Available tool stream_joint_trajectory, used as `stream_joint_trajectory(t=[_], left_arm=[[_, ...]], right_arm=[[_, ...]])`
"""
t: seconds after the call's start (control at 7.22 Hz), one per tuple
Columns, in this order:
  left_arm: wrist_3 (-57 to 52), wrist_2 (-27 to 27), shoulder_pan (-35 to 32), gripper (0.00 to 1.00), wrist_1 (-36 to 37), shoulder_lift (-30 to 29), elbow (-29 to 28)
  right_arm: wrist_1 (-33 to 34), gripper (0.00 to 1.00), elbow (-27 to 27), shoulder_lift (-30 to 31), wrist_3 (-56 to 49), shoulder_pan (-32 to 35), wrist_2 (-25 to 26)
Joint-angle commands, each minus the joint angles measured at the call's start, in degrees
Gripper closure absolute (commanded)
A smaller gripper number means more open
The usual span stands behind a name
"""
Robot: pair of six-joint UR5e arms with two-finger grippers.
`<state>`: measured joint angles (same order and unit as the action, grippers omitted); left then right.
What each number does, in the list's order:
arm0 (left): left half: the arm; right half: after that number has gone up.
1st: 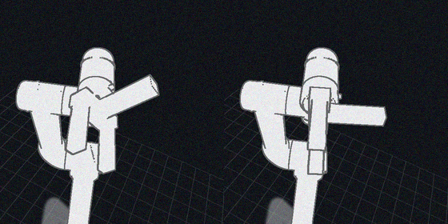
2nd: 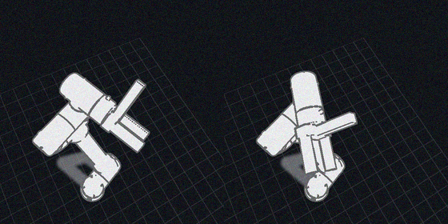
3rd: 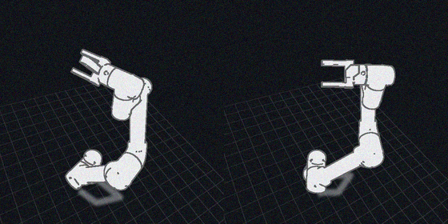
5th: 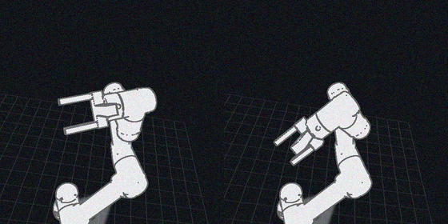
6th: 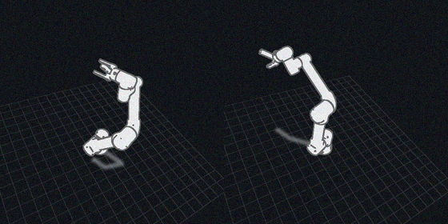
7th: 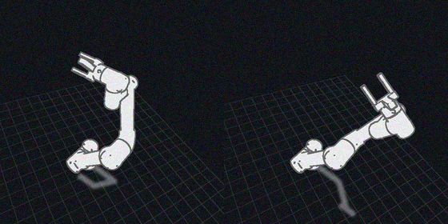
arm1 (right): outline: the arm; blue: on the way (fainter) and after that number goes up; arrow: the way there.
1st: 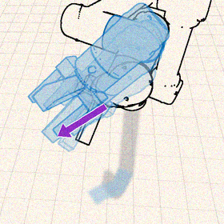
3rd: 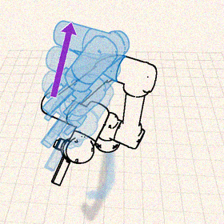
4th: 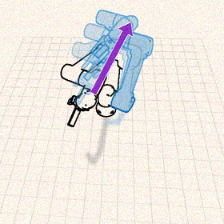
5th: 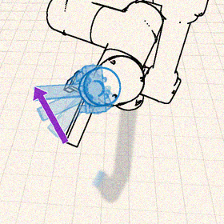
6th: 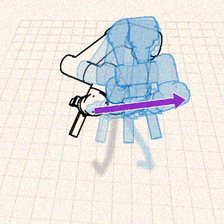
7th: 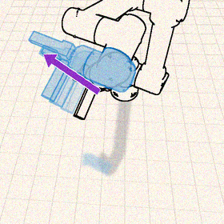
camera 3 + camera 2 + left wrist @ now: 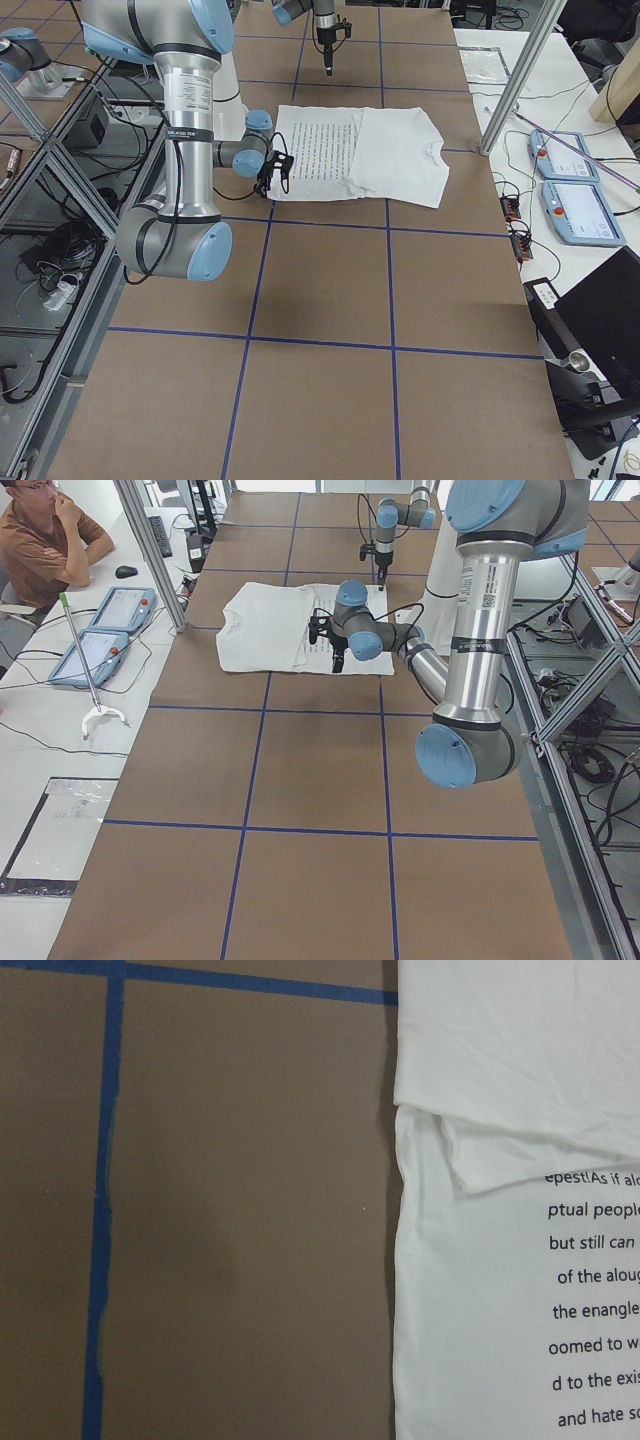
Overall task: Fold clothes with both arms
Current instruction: 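Move both grippers along the sides to the hem corners nearest the robot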
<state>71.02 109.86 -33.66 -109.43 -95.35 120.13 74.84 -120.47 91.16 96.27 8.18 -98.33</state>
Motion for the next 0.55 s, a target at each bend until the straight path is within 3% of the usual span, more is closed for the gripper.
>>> stream_joint_trajectory(t=[0.0,0.28,0.42], left_arm=[[0.0,0.0,0.0,0.0,0.0,-0.01,-0.16],[0.0,0.0,0.0,0.0,0.0,-0.45,-0.24],[0.26,0.0,0.0,0.0,0.26,-0.71,-0.24]], right_arm=[[0.04,0.91,-0.11,-0.01,0.32,-0.18,0.24],[0.22,1.0,-0.11,-0.1,0.41,-0.53,0.42],[0.22,1.0,-0.2,-0.45,0.41,-0.53,0.51]])
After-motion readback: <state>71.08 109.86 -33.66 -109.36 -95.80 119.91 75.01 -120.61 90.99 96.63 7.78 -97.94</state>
